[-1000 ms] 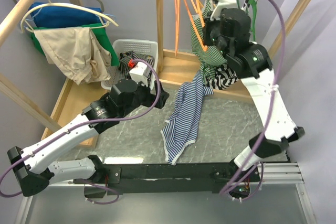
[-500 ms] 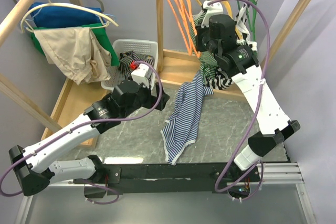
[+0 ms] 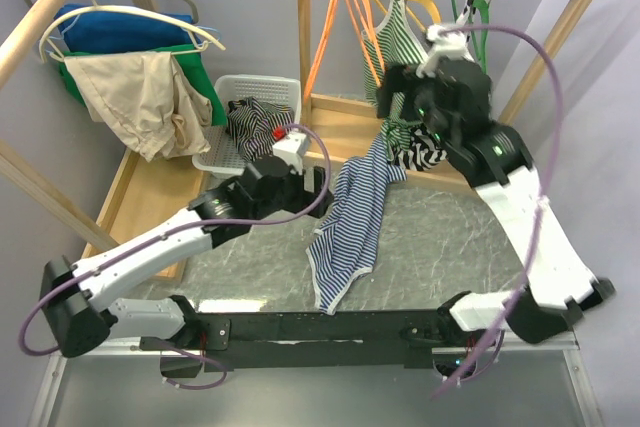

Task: Remove the tank top from the hanger
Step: Place the hanger at the clothesline, then pick up the tank top from the center of the board.

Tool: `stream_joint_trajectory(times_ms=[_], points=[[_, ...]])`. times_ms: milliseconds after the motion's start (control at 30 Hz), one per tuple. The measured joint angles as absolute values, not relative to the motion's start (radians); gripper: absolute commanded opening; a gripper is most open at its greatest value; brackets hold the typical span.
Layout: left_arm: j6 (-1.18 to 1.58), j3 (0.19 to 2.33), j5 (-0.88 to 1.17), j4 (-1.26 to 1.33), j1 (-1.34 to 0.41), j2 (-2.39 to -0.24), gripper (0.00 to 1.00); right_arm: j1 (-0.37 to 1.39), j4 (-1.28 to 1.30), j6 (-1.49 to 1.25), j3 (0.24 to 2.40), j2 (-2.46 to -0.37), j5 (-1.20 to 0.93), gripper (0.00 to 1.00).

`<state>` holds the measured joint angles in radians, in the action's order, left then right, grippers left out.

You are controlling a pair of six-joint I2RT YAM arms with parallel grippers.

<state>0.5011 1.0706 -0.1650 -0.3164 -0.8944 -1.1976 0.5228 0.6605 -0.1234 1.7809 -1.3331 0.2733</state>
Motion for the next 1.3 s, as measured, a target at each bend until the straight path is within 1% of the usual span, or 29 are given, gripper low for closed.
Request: stream_joint_trajectory(times_ms=[133,233,367,433,567,633,967,1000,1033,1100,1133,1167,1200,1233,1300], points=[[0.523,1.052,-0.131,-0.281,-0.913,-1.294,0.96,0.523,0.641,-0.173,1.636,-1.152,0.312,1.0],[0.535,1.066,-0.119,-0.243,-0.948,-1.409,0.96,0.523,0.636,-0.221,1.536,-1.007,0.326,1.0],[0.536,1.197,-0.097,-0.236,-0.983,-1.631,0.96,0.523,0.647,-0.292,1.454,-0.847,0.326,1.0],[0.535,1.259,-0.094,-0.228,-0.989,-1.712,0.96,0.523,0.661,-0.321,1.446,-0.794,0.323,1.0],[0.535,1.414,-0.109,-0.227,-0.99,-1.88,0.96,0.523,0.674,-0.367,1.429,-0.73,0.305,1.0],[0.536,1.455,-0.123,-0.226,-0.989,-1.935,0.96,0.523,0.686,-0.386,1.404,-0.714,0.29,1.0],[0.54,1.489,-0.192,-0.258,-0.988,-2.083,0.98,0.523,0.744,-0.476,1.265,-0.667,0.2,1.0],[0.539,1.489,-0.195,-0.256,-0.988,-2.088,0.94,0.523,0.745,-0.483,1.255,-0.661,0.195,1.0],[0.539,1.489,-0.197,-0.252,-0.988,-2.09,0.87,0.523,0.749,-0.487,1.25,-0.655,0.192,1.0],[0.538,1.489,-0.197,-0.252,-0.988,-2.09,0.77,0.523,0.752,-0.495,1.238,-0.646,0.192,1.0],[0.535,1.489,-0.197,-0.253,-0.988,-2.09,0.67,0.523,0.754,-0.498,1.235,-0.643,0.192,1.0],[0.533,1.489,-0.198,-0.255,-0.987,-2.09,0.61,0.523,0.757,-0.501,1.232,-0.641,0.192,1.0],[0.533,1.489,-0.197,-0.257,-0.986,-2.09,0.53,0.523,0.756,-0.502,1.23,-0.64,0.192,1.0],[0.529,1.489,-0.196,-0.258,-0.984,-2.09,0.38,0.523,0.757,-0.505,1.229,-0.639,0.191,1.0],[0.521,1.488,-0.194,-0.263,-0.981,-2.09,0.24,0.523,0.757,-0.505,1.228,-0.639,0.19,1.0]])
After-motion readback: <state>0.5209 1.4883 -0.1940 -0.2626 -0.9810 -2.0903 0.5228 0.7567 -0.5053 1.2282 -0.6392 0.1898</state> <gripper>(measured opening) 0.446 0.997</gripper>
